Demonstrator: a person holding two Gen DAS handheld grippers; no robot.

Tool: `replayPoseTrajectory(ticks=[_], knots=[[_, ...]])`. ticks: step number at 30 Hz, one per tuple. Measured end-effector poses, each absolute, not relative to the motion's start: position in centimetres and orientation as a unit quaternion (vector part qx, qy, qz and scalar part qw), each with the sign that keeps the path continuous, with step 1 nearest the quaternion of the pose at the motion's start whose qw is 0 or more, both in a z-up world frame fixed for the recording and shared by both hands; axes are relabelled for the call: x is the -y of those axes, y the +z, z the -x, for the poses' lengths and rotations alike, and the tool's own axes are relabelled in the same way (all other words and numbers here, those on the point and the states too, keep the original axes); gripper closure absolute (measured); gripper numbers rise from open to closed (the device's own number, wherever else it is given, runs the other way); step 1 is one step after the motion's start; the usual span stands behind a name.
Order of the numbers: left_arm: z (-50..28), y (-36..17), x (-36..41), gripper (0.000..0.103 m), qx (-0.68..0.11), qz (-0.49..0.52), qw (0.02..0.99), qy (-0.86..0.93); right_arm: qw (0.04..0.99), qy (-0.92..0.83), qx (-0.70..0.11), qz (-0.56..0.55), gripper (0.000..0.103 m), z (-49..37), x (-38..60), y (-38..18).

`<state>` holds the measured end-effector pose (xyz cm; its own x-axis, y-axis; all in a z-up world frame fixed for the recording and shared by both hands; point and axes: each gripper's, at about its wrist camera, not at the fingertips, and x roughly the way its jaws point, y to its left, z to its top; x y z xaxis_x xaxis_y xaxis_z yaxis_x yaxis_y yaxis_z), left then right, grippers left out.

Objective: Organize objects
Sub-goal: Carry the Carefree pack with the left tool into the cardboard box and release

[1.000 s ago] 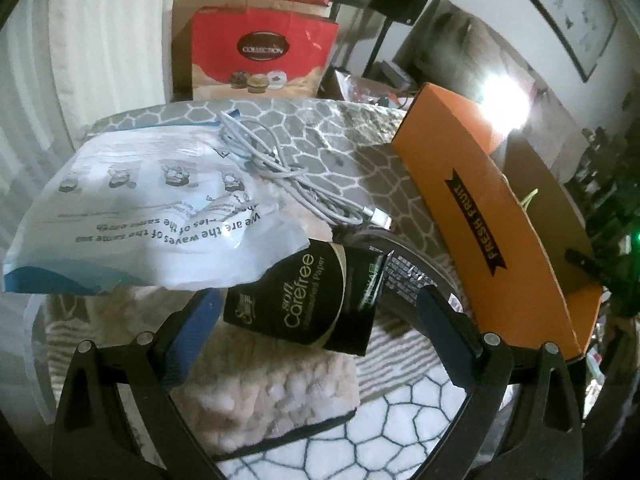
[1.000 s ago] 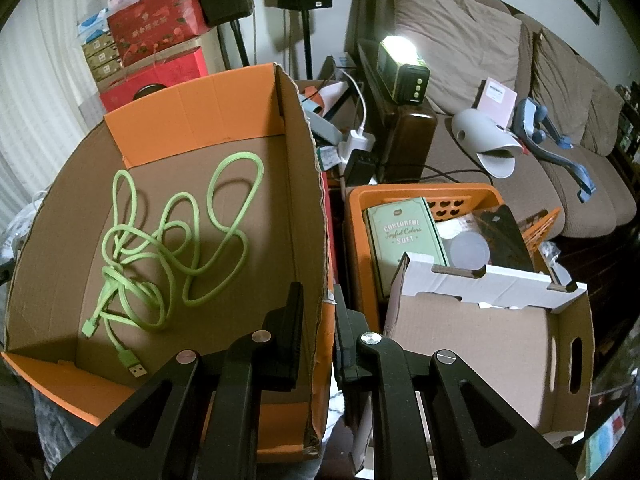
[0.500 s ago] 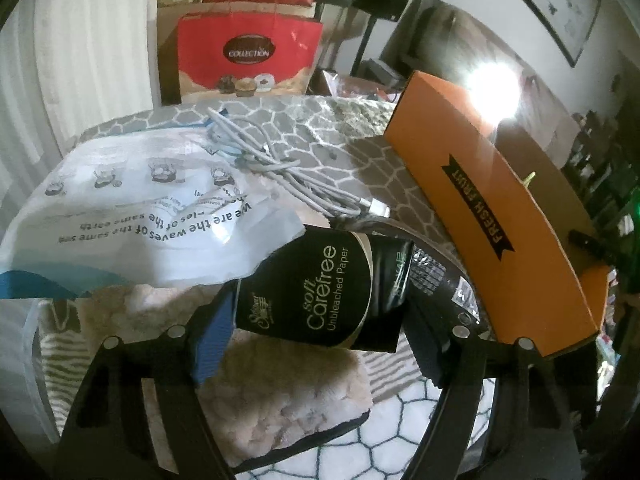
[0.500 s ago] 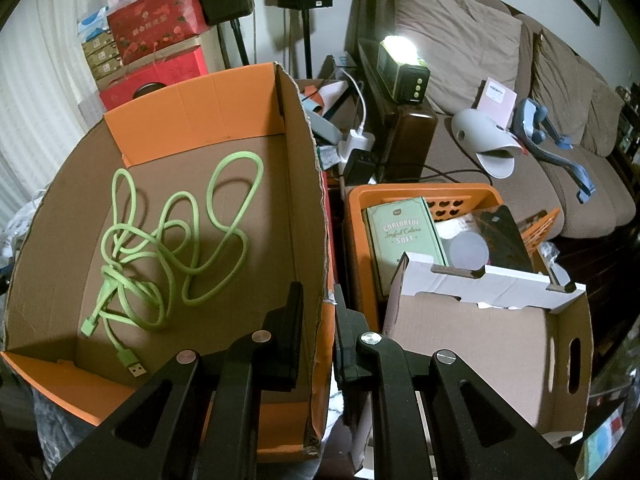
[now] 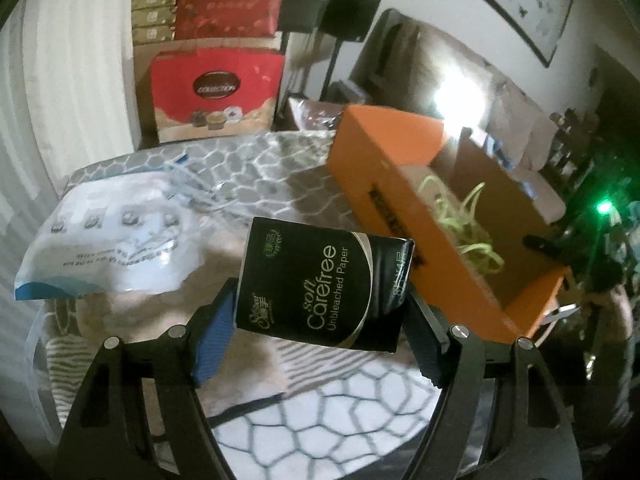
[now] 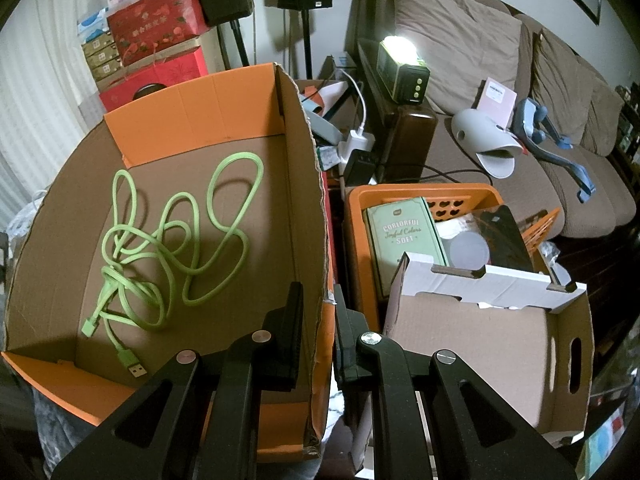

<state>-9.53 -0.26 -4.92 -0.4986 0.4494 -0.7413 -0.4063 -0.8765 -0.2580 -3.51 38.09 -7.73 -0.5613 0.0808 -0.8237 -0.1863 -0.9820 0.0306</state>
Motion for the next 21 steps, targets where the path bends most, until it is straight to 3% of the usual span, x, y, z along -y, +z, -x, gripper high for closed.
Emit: replayPoseTrajectory(ticks=[21], knots=[[7.7, -2.1, -11.7, 0.029, -0.033, 0.411, 0.326, 0.851, 0.076, 0.882, -0.057, 0.462, 0.092, 3.5, -38.1, -7.8]])
